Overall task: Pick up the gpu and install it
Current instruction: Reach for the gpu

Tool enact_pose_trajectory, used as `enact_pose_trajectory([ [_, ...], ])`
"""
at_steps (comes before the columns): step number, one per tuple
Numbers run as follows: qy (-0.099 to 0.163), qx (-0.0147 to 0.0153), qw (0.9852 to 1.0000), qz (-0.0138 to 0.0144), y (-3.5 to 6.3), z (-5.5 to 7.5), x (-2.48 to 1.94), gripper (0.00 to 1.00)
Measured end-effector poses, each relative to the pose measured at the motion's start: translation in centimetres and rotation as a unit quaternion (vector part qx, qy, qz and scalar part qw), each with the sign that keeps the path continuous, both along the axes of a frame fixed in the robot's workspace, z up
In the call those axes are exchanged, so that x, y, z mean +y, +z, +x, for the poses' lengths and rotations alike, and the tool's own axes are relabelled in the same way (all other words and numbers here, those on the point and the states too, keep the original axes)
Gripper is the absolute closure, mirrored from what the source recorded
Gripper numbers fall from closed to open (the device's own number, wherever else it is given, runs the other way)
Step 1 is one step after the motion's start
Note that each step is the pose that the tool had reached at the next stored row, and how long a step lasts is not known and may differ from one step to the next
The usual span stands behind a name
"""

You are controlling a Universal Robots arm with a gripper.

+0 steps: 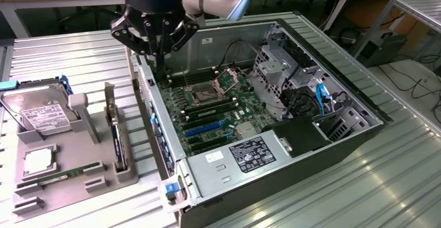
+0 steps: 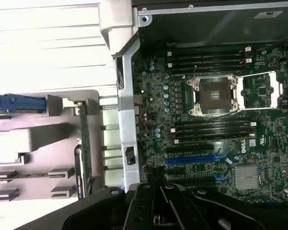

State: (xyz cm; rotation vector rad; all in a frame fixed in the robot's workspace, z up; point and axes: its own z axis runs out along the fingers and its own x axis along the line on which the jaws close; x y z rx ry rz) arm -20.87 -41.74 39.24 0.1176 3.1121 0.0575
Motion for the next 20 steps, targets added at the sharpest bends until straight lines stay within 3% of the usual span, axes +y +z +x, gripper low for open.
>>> enact_pose_trajectory([
  [14,0.000,0.0000,0.9999,-0.0121,-1.20,-5.6,-0.42,0.89],
  [20,0.000,0.0001,0.9999,-0.0147,-2.03,-8.5,-0.46,0.89],
])
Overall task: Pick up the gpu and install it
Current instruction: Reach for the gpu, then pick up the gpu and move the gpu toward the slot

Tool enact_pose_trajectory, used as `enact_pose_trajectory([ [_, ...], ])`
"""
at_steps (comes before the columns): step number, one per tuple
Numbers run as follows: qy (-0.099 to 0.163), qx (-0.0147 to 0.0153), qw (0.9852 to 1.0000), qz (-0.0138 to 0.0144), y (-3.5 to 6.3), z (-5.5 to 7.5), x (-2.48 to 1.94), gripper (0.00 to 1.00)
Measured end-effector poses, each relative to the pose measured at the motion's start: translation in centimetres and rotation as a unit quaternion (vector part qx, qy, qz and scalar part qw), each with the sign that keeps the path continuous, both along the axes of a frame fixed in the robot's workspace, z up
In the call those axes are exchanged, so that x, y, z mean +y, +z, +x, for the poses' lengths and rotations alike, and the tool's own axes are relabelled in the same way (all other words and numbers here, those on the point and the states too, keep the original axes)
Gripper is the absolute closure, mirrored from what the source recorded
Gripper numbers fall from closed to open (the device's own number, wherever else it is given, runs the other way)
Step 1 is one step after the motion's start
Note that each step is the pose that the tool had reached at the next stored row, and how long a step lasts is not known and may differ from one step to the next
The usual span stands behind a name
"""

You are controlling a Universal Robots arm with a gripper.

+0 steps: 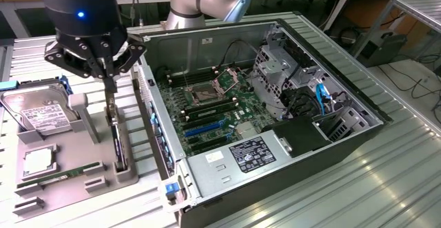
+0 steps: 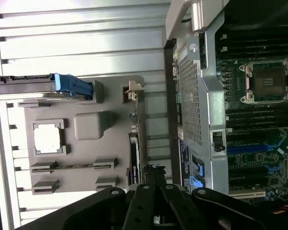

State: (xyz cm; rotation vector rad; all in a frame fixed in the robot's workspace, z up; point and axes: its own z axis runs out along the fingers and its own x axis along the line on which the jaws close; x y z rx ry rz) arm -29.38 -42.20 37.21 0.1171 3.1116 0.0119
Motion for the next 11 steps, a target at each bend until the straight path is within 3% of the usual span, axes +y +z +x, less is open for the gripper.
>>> enact_pose_trajectory([
  [11,0.000,0.0001,1.0000,-0.0002,-0.25,-0.39,0.00,0.89],
])
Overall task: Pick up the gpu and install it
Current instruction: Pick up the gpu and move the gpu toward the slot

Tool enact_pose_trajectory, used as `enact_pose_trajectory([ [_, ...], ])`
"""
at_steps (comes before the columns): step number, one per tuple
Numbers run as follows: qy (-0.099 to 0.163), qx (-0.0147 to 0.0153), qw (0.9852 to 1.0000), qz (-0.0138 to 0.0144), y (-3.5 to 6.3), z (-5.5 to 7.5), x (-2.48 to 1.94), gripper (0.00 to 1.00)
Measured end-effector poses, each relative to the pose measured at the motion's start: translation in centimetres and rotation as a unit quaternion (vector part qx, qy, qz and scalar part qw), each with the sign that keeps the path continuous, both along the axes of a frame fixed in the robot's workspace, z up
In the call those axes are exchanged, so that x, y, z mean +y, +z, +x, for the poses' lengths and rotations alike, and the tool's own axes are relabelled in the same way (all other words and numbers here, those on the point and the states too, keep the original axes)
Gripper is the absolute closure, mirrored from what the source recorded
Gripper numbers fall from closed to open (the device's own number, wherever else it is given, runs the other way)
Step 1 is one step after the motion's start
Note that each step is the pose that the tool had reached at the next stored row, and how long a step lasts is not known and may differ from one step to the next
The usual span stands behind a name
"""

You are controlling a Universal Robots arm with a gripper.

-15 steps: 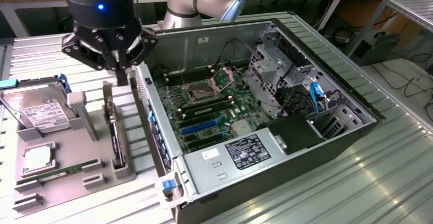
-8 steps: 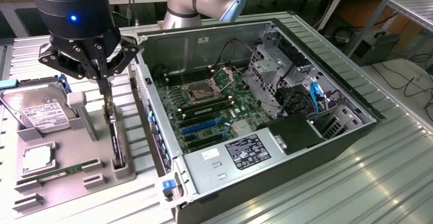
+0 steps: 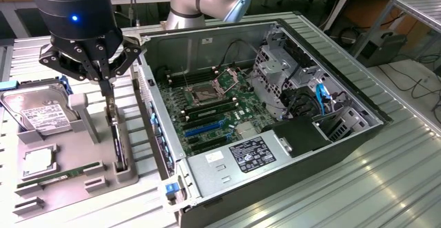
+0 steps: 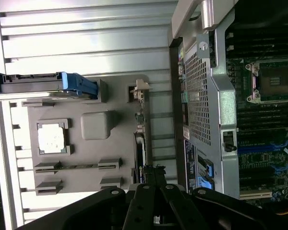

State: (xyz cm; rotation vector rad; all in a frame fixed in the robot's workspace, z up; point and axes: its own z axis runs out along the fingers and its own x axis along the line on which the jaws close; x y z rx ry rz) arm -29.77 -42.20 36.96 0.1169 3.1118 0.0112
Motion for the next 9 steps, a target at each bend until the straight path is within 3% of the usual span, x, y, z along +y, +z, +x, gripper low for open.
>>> enact_pose_trajectory([
  [9,0.000,0.0000,1.0000,0.0000,0.00,0.00,0.00,0.89],
])
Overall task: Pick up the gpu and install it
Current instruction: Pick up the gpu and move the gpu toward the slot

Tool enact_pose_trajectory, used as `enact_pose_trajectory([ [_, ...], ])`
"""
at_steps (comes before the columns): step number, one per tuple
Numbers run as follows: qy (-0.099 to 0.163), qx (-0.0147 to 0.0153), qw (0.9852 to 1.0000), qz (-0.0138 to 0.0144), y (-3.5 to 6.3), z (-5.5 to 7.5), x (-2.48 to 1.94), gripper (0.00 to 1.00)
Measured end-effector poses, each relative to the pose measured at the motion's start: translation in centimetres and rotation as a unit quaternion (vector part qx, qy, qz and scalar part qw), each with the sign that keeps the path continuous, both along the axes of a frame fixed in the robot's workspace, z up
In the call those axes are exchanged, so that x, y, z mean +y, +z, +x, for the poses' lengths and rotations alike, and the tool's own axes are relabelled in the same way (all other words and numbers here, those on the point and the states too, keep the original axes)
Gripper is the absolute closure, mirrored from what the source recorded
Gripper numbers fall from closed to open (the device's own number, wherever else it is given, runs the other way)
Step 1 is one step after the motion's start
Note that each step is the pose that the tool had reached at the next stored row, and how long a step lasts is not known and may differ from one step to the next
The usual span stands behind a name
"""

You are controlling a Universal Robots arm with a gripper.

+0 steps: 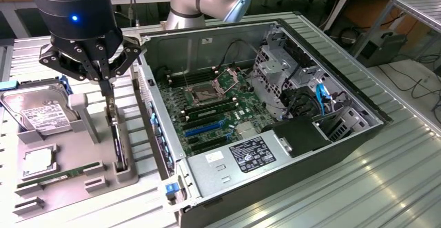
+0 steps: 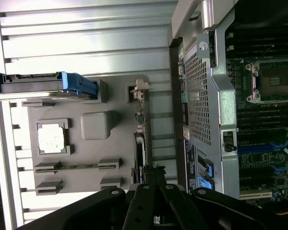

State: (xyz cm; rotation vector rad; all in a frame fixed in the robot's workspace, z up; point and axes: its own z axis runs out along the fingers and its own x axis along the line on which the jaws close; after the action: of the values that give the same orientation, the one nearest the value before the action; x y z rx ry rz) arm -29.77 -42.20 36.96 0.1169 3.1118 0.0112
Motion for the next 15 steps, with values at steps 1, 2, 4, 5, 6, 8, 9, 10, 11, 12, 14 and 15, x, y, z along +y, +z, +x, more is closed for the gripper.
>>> enact_pose_trajectory([
  [1,0.000,0.0000,1.0000,0.0000,0.00,0.00,0.00,0.89],
  [2,0.000,0.0000,1.0000,0.0000,0.00,0.00,0.00,0.89],
  [4,0.000,0.0000,1.0000,0.0000,0.00,0.00,0.00,0.83],
  [5,0.000,0.0000,1.0000,0.0000,0.00,0.00,0.00,0.76],
  [6,0.000,0.0000,1.0000,0.0000,0.00,0.00,0.00,0.76],
  [8,0.000,0.0000,1.0000,0.0000,0.00,0.00,0.00,0.64],
  [9,0.000,0.0000,1.0000,0.0000,0.00,0.00,0.00,0.64],
  [10,0.000,0.0000,1.0000,0.0000,0.00,0.00,0.00,0.64],
  [11,0.000,0.0000,1.0000,0.0000,0.00,0.00,0.00,0.64],
  [12,0.000,0.0000,1.0000,0.0000,-0.09,-0.01,-0.01,0.64],
  [14,0.000,0.0001,1.0000,0.0000,-0.47,-0.03,-0.14,0.64],
  [15,0.000,0.0003,1.0000,0.0000,-0.76,-0.05,-0.28,0.64],
])
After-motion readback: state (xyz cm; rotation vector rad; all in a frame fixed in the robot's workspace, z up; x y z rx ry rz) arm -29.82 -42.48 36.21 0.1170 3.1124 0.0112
